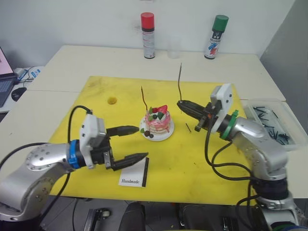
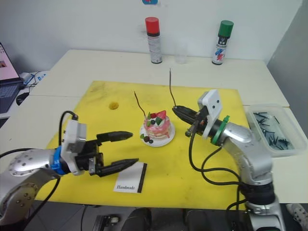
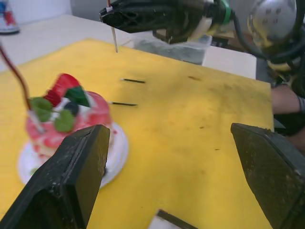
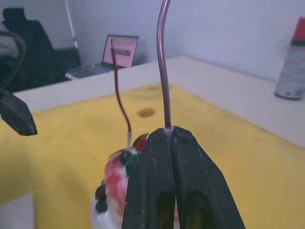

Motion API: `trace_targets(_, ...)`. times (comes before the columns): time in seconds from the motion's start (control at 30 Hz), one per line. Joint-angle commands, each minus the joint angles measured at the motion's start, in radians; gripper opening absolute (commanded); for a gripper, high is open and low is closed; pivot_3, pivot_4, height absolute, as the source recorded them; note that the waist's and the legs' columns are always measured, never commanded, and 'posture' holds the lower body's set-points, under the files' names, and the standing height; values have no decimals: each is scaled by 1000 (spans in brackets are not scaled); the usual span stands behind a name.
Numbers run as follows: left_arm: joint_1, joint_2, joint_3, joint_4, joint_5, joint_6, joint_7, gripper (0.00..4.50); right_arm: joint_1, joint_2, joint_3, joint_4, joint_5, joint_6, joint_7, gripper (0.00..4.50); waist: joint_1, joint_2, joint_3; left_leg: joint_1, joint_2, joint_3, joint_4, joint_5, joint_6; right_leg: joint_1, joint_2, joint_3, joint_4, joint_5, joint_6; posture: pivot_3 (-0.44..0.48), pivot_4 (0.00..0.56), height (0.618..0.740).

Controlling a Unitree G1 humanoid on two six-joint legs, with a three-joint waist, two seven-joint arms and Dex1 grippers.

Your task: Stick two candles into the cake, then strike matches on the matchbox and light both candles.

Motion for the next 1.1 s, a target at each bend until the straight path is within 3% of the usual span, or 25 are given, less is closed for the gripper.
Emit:
trace_targets(0.03, -69, 27, 31, 33, -19, -10, -21, 4500, -7, 56, 39, 106, -64, -182, -10, 8, 1, 0, 0, 0, 0, 0, 0, 0, 0, 0, 0, 0, 0, 0, 0, 0, 150, 733)
trace_targets(0.17, -137, 50, 23, 58, -52, 27, -36, 4500, 6, 94, 75, 195, -90, -283, 17, 8, 0, 0, 0, 0, 0, 0, 0, 0, 0, 0, 0, 1, 0, 0, 0, 0, 150, 733)
trace_targets(0.47, -134, 59, 6, 113, 15, -24, -112, 4500, 28, 125, 107, 294, -122, -385, 25, 8, 0, 0, 0, 1, 0, 0, -2, 0, 0, 0, 0, 0, 0, 0, -1, 0, 150, 733)
trace_targets(1.1, -136, 49, -32, 66, 35, -20, -78, 4500, 63, 148, 112, 225, -119, -410, -3, 8, 0, 1, 0, 1, 0, 0, -2, 0, 0, 0, 0, 0, 0, 0, -1, 0, 150, 733)
